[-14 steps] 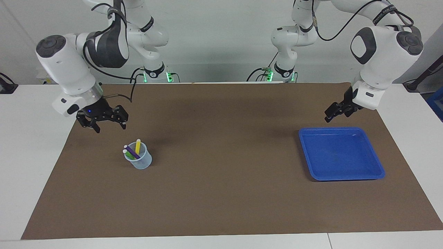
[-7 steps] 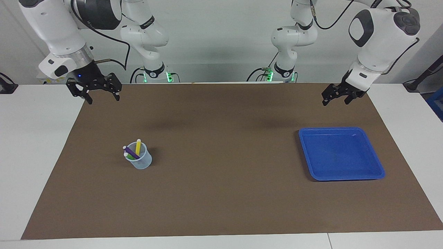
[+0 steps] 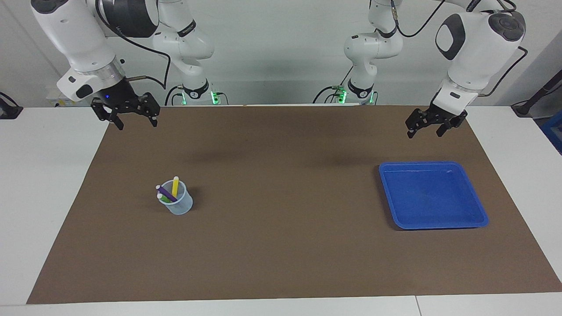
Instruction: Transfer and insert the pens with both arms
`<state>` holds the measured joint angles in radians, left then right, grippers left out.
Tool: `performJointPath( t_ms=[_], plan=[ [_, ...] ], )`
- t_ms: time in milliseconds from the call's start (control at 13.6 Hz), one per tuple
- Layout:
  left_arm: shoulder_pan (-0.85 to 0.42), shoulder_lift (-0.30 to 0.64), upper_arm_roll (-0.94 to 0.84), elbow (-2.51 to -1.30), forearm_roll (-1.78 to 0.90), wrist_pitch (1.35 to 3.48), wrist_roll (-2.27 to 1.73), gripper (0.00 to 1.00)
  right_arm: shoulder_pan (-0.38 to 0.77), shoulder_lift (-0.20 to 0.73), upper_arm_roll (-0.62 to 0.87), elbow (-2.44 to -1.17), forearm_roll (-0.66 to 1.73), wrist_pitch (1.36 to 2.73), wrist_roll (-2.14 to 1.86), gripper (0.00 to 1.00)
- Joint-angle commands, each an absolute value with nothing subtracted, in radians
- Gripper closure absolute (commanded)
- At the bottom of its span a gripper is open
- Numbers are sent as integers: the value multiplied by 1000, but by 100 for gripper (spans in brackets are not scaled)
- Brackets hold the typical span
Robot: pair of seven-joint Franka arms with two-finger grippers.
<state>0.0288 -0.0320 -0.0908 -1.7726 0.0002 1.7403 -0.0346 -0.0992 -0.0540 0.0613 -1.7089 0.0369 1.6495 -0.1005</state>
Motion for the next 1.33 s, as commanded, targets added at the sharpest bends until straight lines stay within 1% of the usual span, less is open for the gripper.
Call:
performJointPath(
  t_ms=[0, 147, 516, 663, 810, 1252],
  plan=[
    [17, -34, -109, -1763, 43, 1735, -28, 0, -107, -60, 71, -1717, 14, 1654, -98, 0],
    [28, -34, -107, -1758, 46, 1718, -31, 0, -109, -57, 71, -1715, 12, 1667, -127, 0],
    [35, -35, -115, -1755, 55, 1729, -31, 0, -103, -58, 61, -1713, 6, 1643, -173, 0],
    [35, -35, -115, -1749, 51, 1732, -37, 0, -65, -60, 28, -1715, 5, 1635, -172, 0],
    [35, -38, -115, -1753, 49, 1735, -38, 0, 1, -60, -29, -1717, 5, 1638, -167, 0],
    [37, -41, -117, -1761, 48, 1743, -40, 0, 3, -60, -34, -1717, 5, 1628, -169, 0]
  ],
)
